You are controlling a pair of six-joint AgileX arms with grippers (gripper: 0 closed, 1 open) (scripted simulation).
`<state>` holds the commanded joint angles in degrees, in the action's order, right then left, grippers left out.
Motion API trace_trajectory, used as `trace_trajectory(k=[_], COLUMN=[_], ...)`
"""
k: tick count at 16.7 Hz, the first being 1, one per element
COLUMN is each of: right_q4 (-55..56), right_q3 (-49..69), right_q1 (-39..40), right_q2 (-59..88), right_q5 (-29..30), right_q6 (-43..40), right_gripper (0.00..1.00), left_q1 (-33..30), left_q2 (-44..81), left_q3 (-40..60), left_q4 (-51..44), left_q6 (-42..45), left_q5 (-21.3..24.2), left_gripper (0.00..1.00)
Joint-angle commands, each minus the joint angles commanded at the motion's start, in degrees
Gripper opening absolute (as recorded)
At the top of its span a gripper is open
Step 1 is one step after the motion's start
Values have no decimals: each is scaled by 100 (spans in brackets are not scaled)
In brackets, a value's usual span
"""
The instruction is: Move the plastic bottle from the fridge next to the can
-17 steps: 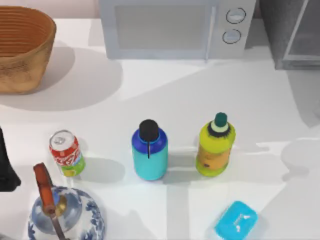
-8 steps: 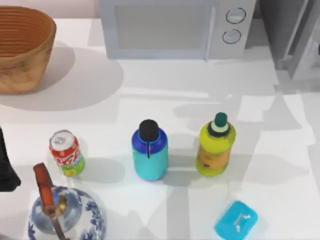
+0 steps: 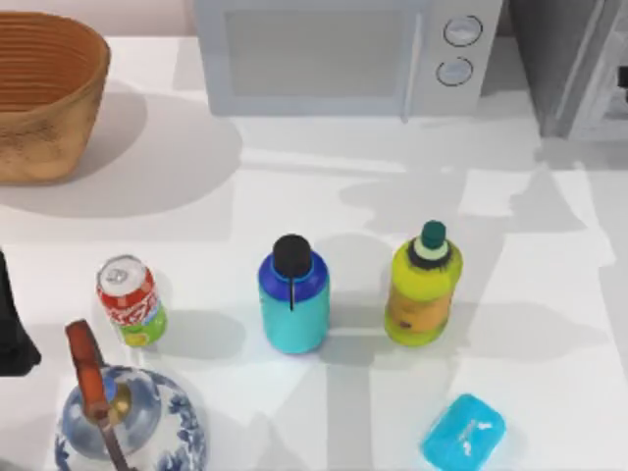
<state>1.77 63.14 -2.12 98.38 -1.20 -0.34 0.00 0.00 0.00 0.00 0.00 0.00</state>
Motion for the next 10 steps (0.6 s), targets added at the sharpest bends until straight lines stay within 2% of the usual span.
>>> trace_trajectory(k=[6,10], right_q4=[-320,-411], right_q3=[1548,1950], right_q1=[3,1], right_q2=[1211,1524], right_q5=[29,44], right_q6=[4,5], right_gripper=[100,100], left_q1=[0,0], left_q2=[0,0], left_q3=[0,0], left_q4=[0,0], left_q6=[0,0], left_q5=[0,0], left_gripper=[100,100])
